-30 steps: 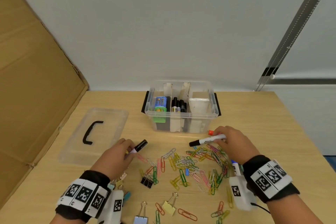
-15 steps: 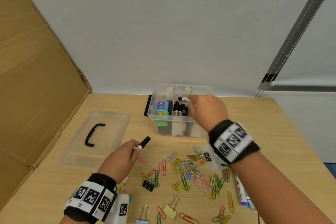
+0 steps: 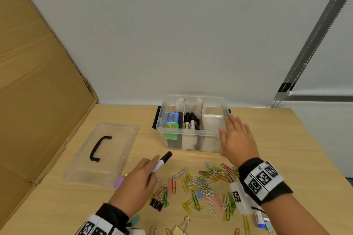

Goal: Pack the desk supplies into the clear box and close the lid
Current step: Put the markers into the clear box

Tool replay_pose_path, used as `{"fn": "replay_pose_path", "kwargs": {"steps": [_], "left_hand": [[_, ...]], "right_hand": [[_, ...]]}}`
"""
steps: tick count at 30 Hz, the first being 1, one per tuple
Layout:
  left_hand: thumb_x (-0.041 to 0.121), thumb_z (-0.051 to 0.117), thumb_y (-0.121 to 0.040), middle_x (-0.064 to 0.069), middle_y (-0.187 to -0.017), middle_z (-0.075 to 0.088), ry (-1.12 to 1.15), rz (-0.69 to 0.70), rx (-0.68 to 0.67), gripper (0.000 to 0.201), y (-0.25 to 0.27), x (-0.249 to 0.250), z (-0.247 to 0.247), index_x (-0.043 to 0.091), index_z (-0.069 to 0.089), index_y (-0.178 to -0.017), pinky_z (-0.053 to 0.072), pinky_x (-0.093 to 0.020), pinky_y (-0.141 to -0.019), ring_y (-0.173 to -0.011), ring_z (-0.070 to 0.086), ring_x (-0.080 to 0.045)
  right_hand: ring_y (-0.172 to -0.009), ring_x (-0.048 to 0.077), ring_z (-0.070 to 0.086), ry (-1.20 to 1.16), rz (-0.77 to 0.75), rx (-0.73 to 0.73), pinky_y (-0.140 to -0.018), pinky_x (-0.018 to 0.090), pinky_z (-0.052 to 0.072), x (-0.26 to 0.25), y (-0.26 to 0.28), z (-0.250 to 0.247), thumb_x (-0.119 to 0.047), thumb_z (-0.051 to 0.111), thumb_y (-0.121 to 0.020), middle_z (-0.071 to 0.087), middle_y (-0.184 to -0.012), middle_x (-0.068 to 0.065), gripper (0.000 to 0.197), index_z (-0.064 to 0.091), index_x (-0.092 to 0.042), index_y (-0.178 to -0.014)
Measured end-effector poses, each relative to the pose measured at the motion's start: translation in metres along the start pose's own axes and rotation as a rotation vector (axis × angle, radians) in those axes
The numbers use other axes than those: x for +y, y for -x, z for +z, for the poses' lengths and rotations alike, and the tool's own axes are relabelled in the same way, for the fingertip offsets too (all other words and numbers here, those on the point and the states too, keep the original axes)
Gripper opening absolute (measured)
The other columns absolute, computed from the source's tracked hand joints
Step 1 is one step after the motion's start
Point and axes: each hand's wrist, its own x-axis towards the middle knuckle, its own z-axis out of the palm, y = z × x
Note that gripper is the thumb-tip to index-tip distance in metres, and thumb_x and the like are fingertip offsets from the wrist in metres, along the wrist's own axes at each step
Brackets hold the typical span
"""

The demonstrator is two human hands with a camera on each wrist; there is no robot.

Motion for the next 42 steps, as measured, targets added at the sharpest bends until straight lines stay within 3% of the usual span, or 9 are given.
{"fn": "replay_pose_path", "kwargs": {"steps": [3,10,13,16,18,23,30,36,42], "left_hand": [[0.017,0.039,-0.099,0.014,-0.116,0.046,0.005,0.154,0.099,0.053,-0.016,0.028,0.000,0.039,0.026,-0.145,0.043,-0.010,-0.073,-0.083,0.053,-0.001],[-0.001,0.041,-0.093,-0.013,-0.140,0.041,-0.223,0.065,0.204,0.058,-0.121,0.093,0.010,0.013,0.028,-0.147,0.039,-0.036,-0.108,-0.129,0.039,-0.026],[0.004,0.043,-0.092,-0.017,-0.136,0.045,-0.198,-0.038,0.083,0.049,-0.164,0.105,0.018,0.003,0.034,-0.140,0.040,-0.038,-0.106,-0.125,0.044,-0.031],[0.005,0.039,-0.093,-0.020,-0.113,0.061,-0.175,-0.106,-0.056,0.035,-0.182,0.109,0.018,0.001,0.041,-0.128,0.046,-0.036,-0.084,-0.106,0.059,-0.034],[0.005,0.036,-0.095,-0.018,-0.111,0.063,-0.144,-0.083,-0.077,0.038,-0.177,0.106,0.014,0.004,0.040,-0.133,0.046,-0.034,-0.082,-0.102,0.060,-0.031],[0.004,0.035,-0.097,-0.003,-0.141,0.049,-0.017,0.125,0.104,0.046,-0.130,0.081,-0.001,0.021,0.043,-0.140,0.037,-0.034,-0.110,-0.130,0.045,-0.017],[0.003,0.049,-0.092,0.003,-0.117,0.060,-0.078,0.249,0.246,0.031,-0.067,0.029,-0.002,0.018,0.065,-0.114,0.035,-0.020,-0.098,-0.112,0.053,-0.013],[0.012,0.055,-0.091,0.010,-0.113,0.058,-0.180,0.271,0.125,0.026,-0.036,0.020,0.027,0.024,0.064,-0.111,0.045,-0.026,-0.092,-0.107,0.051,-0.010],[0.030,0.045,-0.096,0.013,-0.129,0.049,-0.259,0.409,-0.159,0.035,-0.037,0.077,0.078,0.032,0.050,-0.130,0.039,-0.026,-0.101,-0.117,0.040,-0.006]], "right_hand": [[-0.140,0.018,0.033,-0.116,-0.032,0.022,-0.113,0.038,0.034,0.012,0.005,0.012,-0.043,0.020,-0.100,0.015,-0.160,0.000,0.057,0.018,-0.017,-0.151],[-0.126,0.018,0.052,-0.176,-0.011,0.095,-0.097,0.036,0.050,0.009,0.006,0.025,-0.040,0.021,-0.100,0.013,-0.160,-0.002,0.056,0.023,-0.016,-0.151],[-0.122,0.020,0.054,-0.153,-0.014,0.072,-0.098,0.036,0.049,0.010,0.006,0.024,-0.045,0.015,-0.097,0.016,-0.160,0.001,0.061,0.025,-0.015,-0.150],[-0.118,0.020,0.056,-0.130,-0.027,0.055,-0.097,0.037,0.048,0.010,0.006,0.022,-0.048,0.008,-0.095,0.018,-0.159,0.003,0.067,0.026,-0.014,-0.149],[-0.120,0.020,0.055,-0.123,-0.033,0.058,-0.098,0.036,0.047,0.011,0.005,0.021,-0.048,0.007,-0.094,0.019,-0.159,0.004,0.068,0.027,-0.013,-0.149],[-0.129,0.021,0.048,-0.193,-0.020,0.046,-0.104,0.040,0.043,0.009,0.006,0.019,-0.048,0.007,-0.093,0.018,-0.159,0.002,0.069,0.028,-0.012,-0.149],[-0.145,0.012,0.021,-0.429,-0.076,-0.030,-0.115,0.022,0.017,0.027,0.007,0.003,-0.030,0.032,-0.102,0.014,-0.160,-0.003,0.052,0.019,-0.018,-0.151],[-0.132,0.019,0.043,-0.323,0.049,-0.188,-0.107,0.028,0.032,0.082,0.023,-0.017,-0.015,0.042,-0.098,0.046,-0.145,0.003,0.042,0.042,-0.018,-0.140],[-0.123,0.023,0.050,-0.019,0.029,-0.380,-0.098,0.037,0.045,0.120,0.028,-0.006,-0.024,0.049,-0.095,0.044,-0.142,0.001,0.044,0.042,-0.023,-0.139]]}}
